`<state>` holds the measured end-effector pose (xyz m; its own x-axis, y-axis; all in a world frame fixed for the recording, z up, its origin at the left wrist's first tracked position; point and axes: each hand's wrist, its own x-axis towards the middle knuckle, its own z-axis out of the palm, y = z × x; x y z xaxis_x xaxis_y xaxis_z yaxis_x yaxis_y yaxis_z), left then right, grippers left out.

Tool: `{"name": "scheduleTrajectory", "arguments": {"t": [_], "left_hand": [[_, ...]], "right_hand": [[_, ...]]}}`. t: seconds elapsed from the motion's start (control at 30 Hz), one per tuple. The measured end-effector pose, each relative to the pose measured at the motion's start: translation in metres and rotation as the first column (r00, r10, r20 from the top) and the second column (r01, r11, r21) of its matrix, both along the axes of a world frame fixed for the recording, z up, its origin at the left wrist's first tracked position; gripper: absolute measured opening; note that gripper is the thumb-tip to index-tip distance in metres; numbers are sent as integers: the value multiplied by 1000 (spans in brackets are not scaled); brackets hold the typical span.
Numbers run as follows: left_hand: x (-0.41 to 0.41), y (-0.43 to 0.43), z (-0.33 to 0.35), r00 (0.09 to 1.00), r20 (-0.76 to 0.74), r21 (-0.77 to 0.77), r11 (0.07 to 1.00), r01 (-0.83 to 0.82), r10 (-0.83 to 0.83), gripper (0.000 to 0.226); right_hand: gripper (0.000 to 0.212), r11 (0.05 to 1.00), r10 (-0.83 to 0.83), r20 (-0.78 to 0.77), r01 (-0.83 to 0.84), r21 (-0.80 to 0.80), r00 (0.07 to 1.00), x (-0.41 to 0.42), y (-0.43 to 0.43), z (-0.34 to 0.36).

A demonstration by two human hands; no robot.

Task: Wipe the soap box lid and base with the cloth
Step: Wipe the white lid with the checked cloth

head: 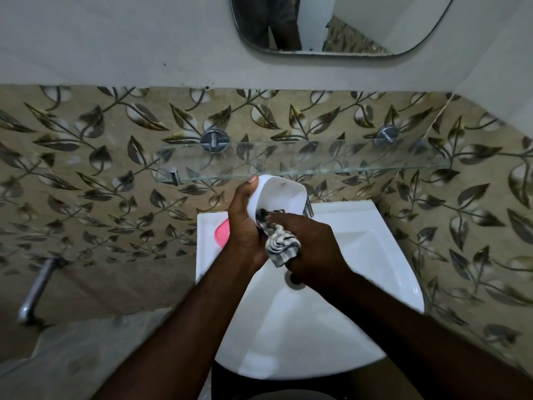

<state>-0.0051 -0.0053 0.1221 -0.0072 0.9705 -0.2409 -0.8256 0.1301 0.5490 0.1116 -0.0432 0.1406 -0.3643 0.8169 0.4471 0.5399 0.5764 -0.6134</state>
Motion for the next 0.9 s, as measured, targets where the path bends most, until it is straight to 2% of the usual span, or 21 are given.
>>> {"name": "scheduleTrajectory", "arguments": {"t": [0.1, 0.13, 0.17, 0.23, 0.3, 0.33, 0.43, 0.5, 0.57, 0.63, 0.67, 0.77, 0.83, 0.9], "left_hand": [[0, -1, 1, 998, 13, -4, 998, 57, -57, 38], [1, -2, -2, 999, 6, -28, 998, 48, -48, 43], [4, -3, -3, 998, -17, -43, 997, 57, -57, 46], [7, -5, -3, 991, -48, -20, 992, 124, -124, 35], [9, -6, -6, 998, -28, -7, 998, 63, -63, 32], [7, -5, -8, 1000, -19, -27, 1000, 7, -7, 28], [4, -3, -6, 1000, -4, -59, 998, -11, 11, 29], [5, -4, -8, 999, -25, -100, 994, 42, -45, 39], [3, -7, -9, 990, -61, -119, 986, 116, -124, 49], [2, -8, -6, 972, -119, -92, 977, 192, -202, 46], [1, -6, -6, 972, -123, -85, 978, 188, -198, 40], [2, -3, -5, 984, -99, -89, 986, 139, -148, 34], [5, -4, -10, 980, -111, -99, 983, 155, -166, 30], [7, -7, -13, 973, -130, -98, 979, 177, -189, 37]], "right_hand": [[37, 997, -29, 195, 42, -66, 980, 17, 11, -1], [33, 993, -63, 210, 83, -85, 976, 15, 10, -3], [27, 985, -115, 174, 135, -108, 978, 10, 7, -5], [20, 966, -194, -16, 188, -175, 981, -7, -1, -4], [24, 972, -163, -149, 132, -197, 975, -19, -8, -3], [26, 981, -116, -135, 93, -170, 984, -19, -9, -3], [31, 994, -13, 104, 24, -107, 995, 2, 0, -4], [23, 989, -86, 215, 110, -102, 973, 9, 6, -8], [13, 969, -182, 107, 197, -152, 978, -2, 1, -9], [18, 963, -199, -71, 182, -200, 977, -16, -7, -8], [21, 971, -169, -108, 147, -187, 980, -17, -9, -9], [22, 980, -120, -29, 114, -161, 992, -2, -7, -15], [15, 954, -184, 7, 180, -239, 983, 5, -4, -18], [18, 939, -237, -37, 219, -265, 971, -3, -3, -17]]}}
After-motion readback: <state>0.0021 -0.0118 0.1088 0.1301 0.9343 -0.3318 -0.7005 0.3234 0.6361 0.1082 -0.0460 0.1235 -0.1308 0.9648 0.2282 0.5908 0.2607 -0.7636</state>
